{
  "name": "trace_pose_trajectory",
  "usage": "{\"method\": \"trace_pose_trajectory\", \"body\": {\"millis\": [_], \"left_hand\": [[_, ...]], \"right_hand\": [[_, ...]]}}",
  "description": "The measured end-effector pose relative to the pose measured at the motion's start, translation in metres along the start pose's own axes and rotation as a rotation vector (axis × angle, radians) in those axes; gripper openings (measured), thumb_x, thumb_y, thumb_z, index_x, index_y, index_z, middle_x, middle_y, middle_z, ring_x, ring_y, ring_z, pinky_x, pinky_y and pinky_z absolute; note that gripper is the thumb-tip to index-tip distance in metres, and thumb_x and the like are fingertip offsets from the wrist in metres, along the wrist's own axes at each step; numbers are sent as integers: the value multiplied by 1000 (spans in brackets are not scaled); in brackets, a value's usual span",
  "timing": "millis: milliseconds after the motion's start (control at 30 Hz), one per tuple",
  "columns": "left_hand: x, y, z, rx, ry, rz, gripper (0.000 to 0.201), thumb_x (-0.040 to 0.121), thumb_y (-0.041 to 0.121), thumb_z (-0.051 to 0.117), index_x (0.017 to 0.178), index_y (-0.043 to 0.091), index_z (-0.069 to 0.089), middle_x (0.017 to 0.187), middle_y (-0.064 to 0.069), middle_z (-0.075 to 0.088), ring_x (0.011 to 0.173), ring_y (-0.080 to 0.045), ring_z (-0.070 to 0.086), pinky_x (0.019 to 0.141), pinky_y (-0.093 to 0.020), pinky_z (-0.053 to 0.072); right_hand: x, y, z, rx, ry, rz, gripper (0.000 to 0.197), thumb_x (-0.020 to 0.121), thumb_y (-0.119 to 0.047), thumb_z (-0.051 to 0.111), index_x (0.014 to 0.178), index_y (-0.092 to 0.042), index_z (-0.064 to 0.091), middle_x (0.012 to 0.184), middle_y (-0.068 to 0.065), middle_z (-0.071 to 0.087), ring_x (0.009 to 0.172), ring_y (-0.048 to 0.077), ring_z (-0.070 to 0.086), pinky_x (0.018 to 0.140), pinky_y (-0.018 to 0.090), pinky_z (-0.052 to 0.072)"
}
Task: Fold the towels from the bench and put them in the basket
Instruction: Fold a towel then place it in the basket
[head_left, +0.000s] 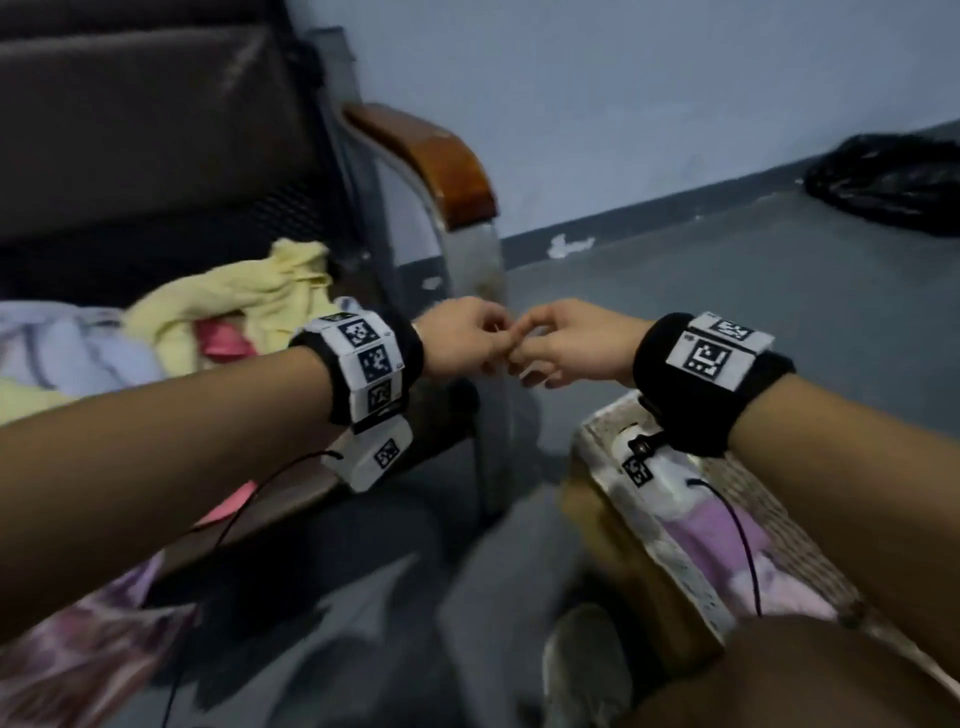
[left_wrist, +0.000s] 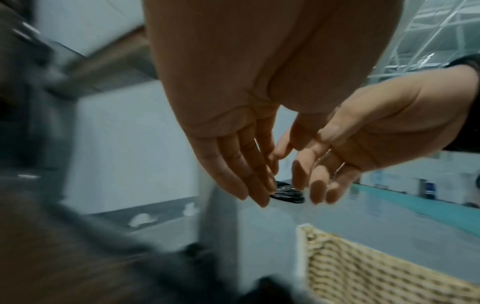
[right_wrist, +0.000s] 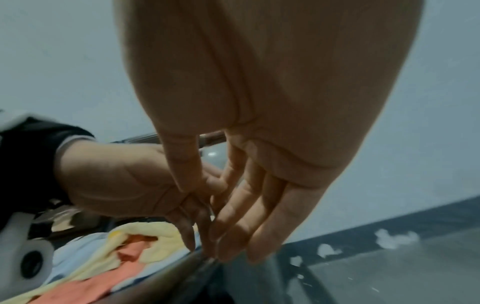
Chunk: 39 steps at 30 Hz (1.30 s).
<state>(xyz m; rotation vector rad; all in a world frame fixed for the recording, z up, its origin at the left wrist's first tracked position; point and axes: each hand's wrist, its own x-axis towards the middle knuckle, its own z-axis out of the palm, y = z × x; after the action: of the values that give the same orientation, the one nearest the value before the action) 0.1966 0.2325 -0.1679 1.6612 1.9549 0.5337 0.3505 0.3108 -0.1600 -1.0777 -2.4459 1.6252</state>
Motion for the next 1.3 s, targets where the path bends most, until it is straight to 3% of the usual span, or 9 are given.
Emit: {"method": "trace_pose_trajectory", "body": {"millis": [100,200,400,533,633,733,900,1067,1300], "left_hand": [[-51,-66,-40,118,123,-105,15,96,29,61,104,22,71,100,0,72,96,-17,66,81,-27,47],[-96,-125,-69,179,169,-230,21,95,29,61,110,18,72,112,-3,72,103,-21,64,92,-34,50],[-159,-226,-102,400,274,-453,46,90,39,61,132,20,57,131,-9,57,116,-28,56,91,-35,47],[-177,-274,-99,390,321,-607,66,83,44,70,137,14,45,129,-14,50,109,-35,54,85,-41,49],[-170,-283,-100,407,380,-633,65,86,52,61,134,12,42,125,-15,52,105,-35,55,79,-42,50],[-162,-275,-103,387,354,-722,68,93,62,49,136,10,42,125,-18,54,103,-35,57,82,-44,52],[-153,-264,-117,310,327,-721,42,93,38,62,123,9,57,119,-13,59,106,-32,58,85,-40,51],[-158,-264,-117,178,500,-667,36,100,41,46,113,12,64,108,-12,65,100,-29,59,79,-34,47],[-162,-254,-129,396,494,-807,61,80,50,60,127,12,50,131,-9,48,121,-30,50,99,-42,48]], "right_hand": [[40,-53,48,-82,-74,-92,9,96,-11,60,103,-15,63,90,13,66,59,15,57,53,23,43],[80,-91,102,-186,-99,-139,23,96,-13,59,118,-7,62,90,10,68,68,19,58,60,29,44],[124,-127,192,-427,-120,-255,25,91,-20,64,114,-14,70,93,6,74,90,23,72,85,35,58],[144,-134,228,-509,-125,-321,33,94,-23,59,125,-14,66,102,8,73,88,25,68,81,36,56],[160,-138,244,-441,-87,-315,36,96,-26,55,124,-6,65,98,8,63,84,21,56,71,36,48],[172,-145,256,-227,-48,-236,36,99,-28,52,92,5,64,81,17,55,75,26,51,69,43,42],[182,-151,270,-115,-16,-169,34,97,-27,58,67,-11,53,64,10,51,58,23,48,59,30,38],[185,-153,276,172,-61,-128,38,98,-11,58,61,-10,47,56,8,45,47,19,40,48,26,35],[172,-162,249,-50,360,-396,32,98,-22,49,68,-16,58,64,-3,54,64,15,48,61,29,36]]}}
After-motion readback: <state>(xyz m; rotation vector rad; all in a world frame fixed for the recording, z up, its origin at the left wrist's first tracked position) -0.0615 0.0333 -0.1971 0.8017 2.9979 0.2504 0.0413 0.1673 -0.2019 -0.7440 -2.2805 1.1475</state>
